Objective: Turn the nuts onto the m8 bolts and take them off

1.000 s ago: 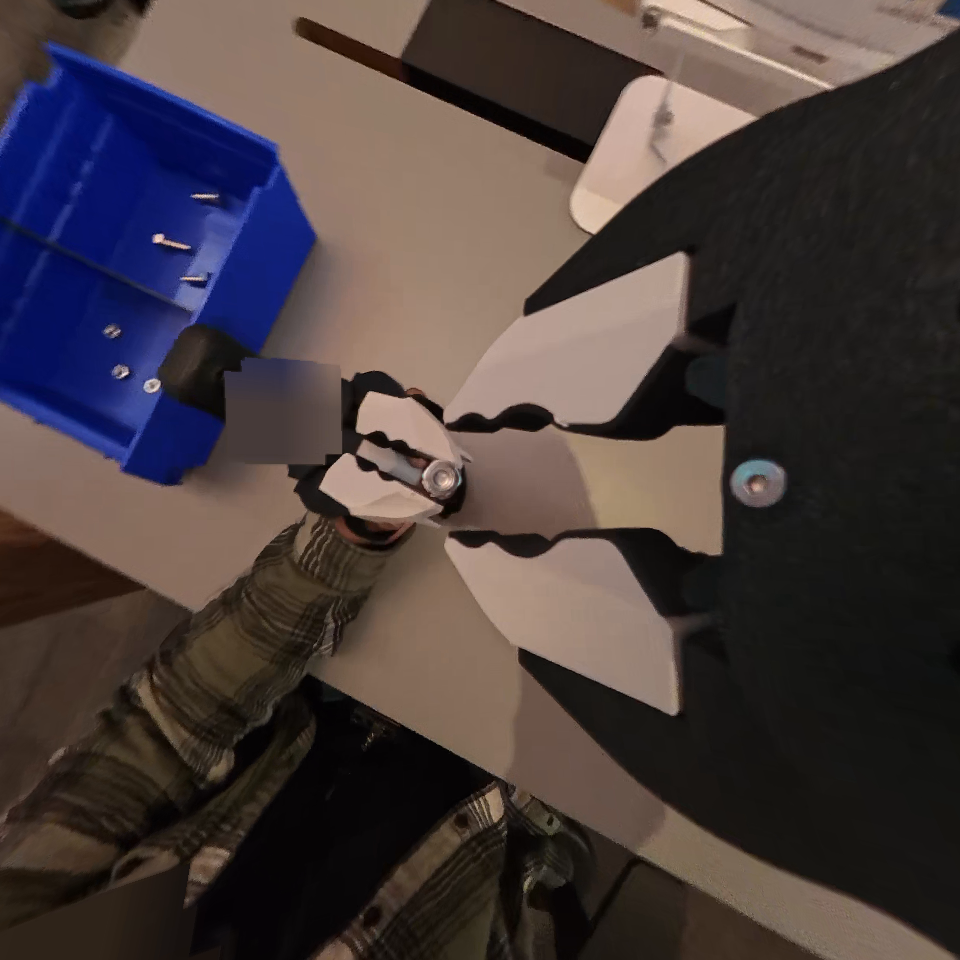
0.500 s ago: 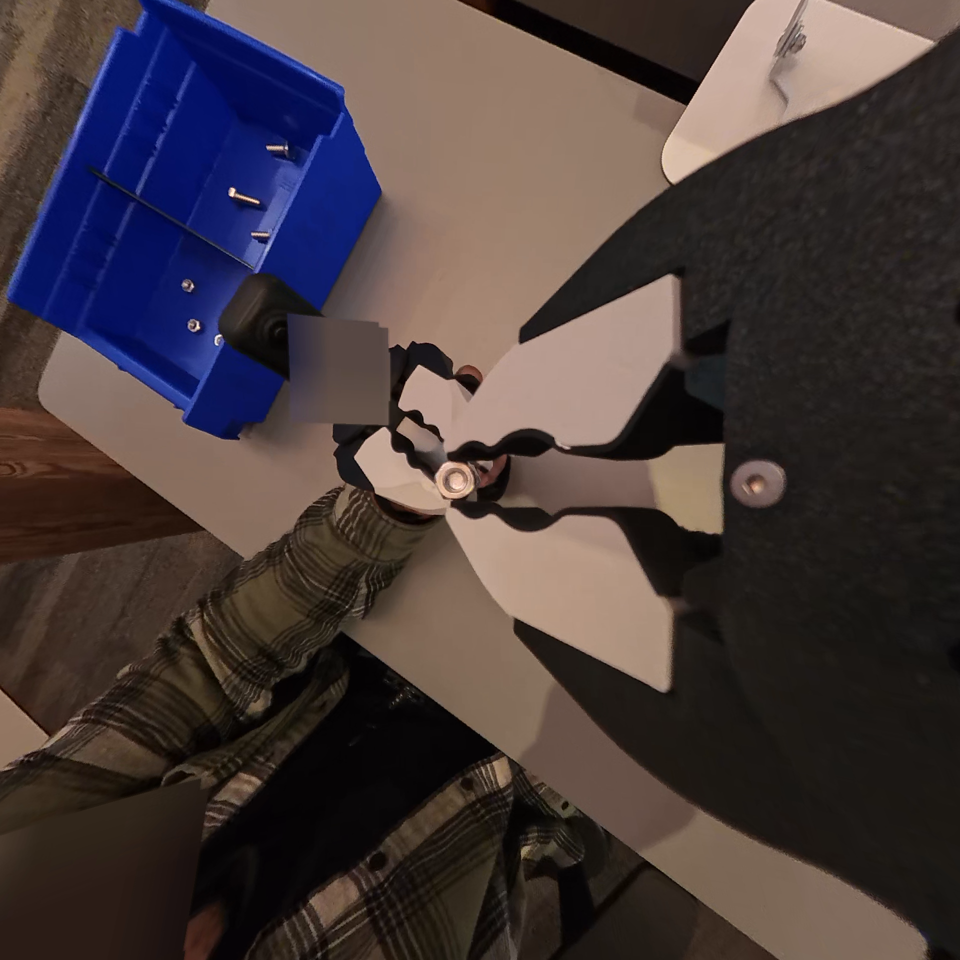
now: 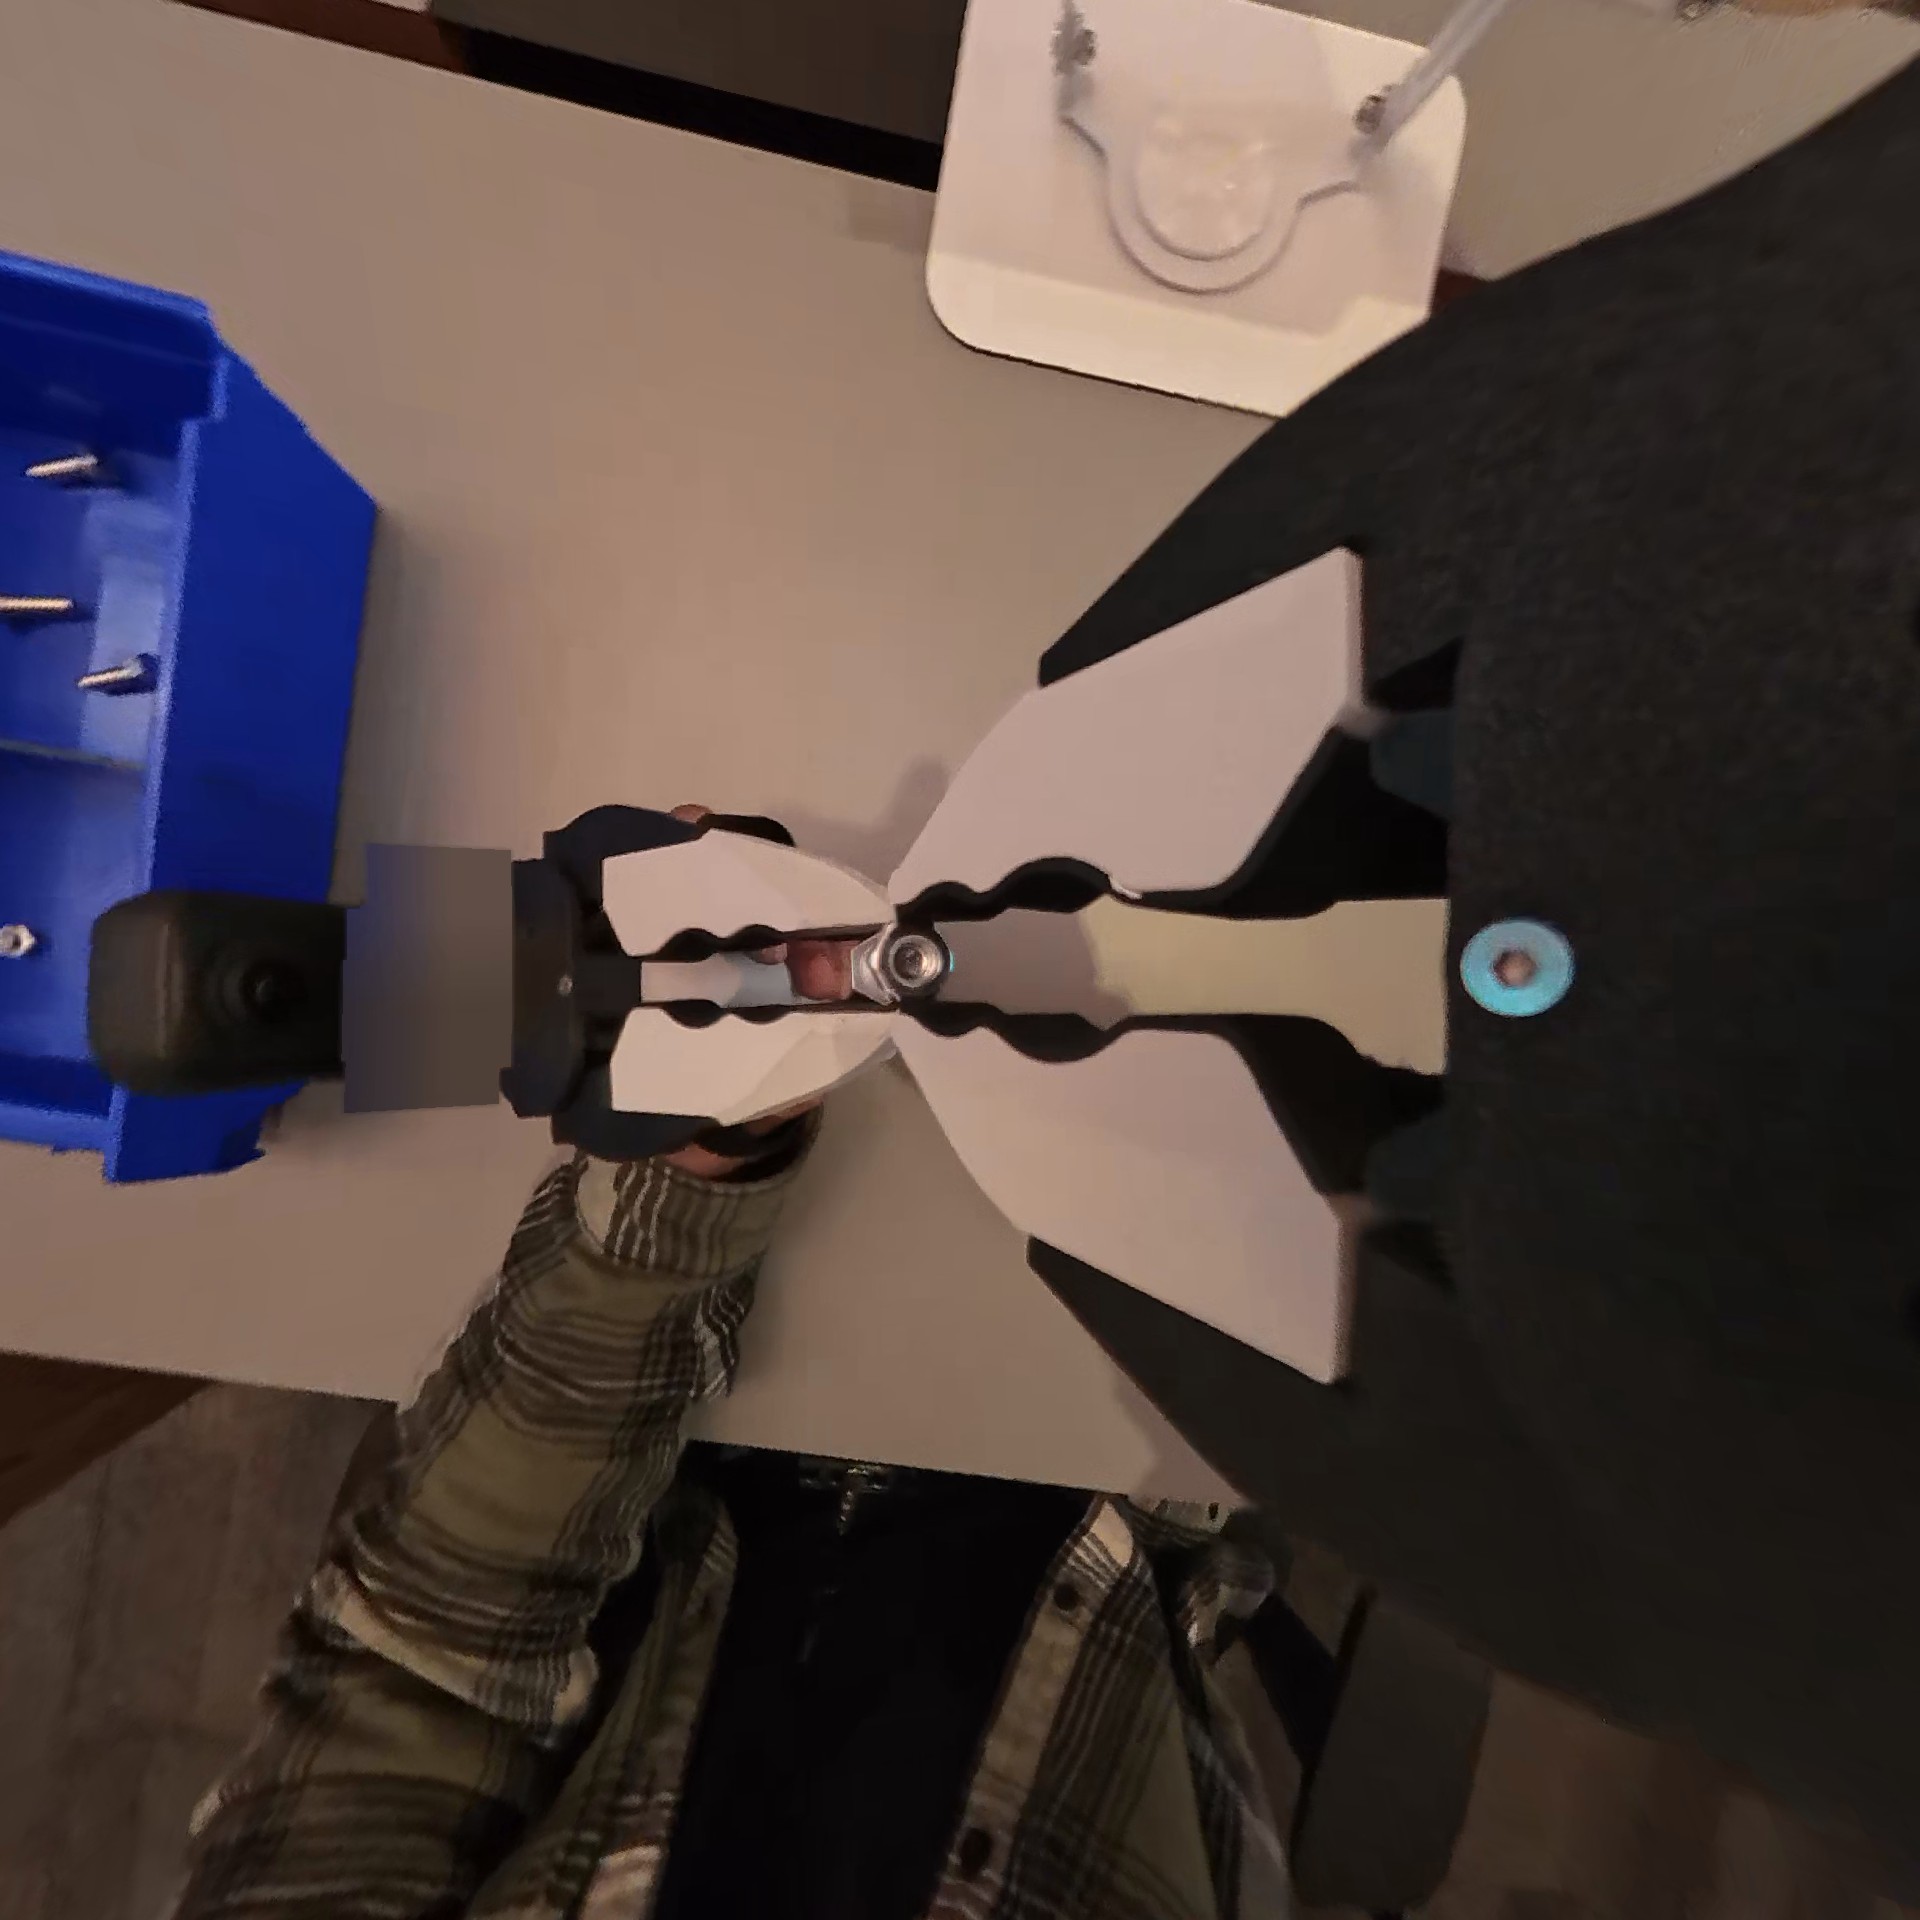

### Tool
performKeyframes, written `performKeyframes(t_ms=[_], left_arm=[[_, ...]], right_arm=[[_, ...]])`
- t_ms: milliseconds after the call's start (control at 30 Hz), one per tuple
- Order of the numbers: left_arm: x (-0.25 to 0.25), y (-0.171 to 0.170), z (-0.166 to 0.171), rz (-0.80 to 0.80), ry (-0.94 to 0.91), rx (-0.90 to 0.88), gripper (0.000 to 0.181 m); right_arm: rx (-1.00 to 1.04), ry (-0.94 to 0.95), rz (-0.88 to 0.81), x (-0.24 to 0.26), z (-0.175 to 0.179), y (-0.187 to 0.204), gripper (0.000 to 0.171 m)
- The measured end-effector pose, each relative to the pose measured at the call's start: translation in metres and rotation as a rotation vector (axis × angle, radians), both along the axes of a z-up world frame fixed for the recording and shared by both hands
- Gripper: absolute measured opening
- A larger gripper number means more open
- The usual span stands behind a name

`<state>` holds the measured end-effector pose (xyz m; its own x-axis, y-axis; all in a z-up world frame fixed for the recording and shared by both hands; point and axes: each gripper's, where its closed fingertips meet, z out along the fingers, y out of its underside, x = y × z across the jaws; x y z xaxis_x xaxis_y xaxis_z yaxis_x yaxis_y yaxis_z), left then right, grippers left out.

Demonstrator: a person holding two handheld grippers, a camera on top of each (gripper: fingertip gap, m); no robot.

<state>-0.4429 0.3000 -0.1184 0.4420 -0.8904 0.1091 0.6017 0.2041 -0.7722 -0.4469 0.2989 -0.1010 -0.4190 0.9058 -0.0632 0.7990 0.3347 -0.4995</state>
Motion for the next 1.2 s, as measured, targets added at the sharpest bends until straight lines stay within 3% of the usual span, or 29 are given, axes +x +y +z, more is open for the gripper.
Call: performKeyframes(t_ms=[133, 300, 433, 533, 633, 733, 1033, 1200], left_arm=[[-0.001, 0.0, 0.0, 0.002, -0.004, -0.001, 0.014], [-0.002, -0.003, 0.002, -0.032, -0.029, 0.005, 0.014], [0.0, -0.007, 0.004, -0.094, -0.052, 0.017, 0.014], [0.002, -0.011, 0.006, -0.145, -0.064, 0.03, 0.014], [0.003, -0.015, 0.008, -0.198, -0.088, 0.044, 0.014], [0.004, -0.018, 0.008, -0.247, -0.101, 0.047, 0.014], [0.007, -0.023, 0.009, -0.322, -0.111, 0.058, 0.014], [0.006, -0.02, 0.008, -0.313, -0.117, 0.047, 0.014]], right_arm=[[-0.033, -0.054, -0.101, 0.0, 0.0, 0.001, 0.014], [-0.037, -0.04, -0.13, 0.0, 0.006, 0.005, 0.03], [-0.045, 0.044, -0.055, 0.002, 0.015, 0.005, 0.04], [-0.158, 0.242, 0.08, 0.0, 0.029, -0.004, 0.041], [-0.321, 0.421, 0.214, 0.006, 0.041, -0.015, 0.037], [-0.398, 0.476, 0.306, 0.011, 0.035, -0.021, 0.032], [-0.415, 0.442, 0.401, 0.003, 0.015, -0.029, 0.027], [-0.407, 0.398, 0.373, 0.0, 0.011, -0.025, 0.015]])
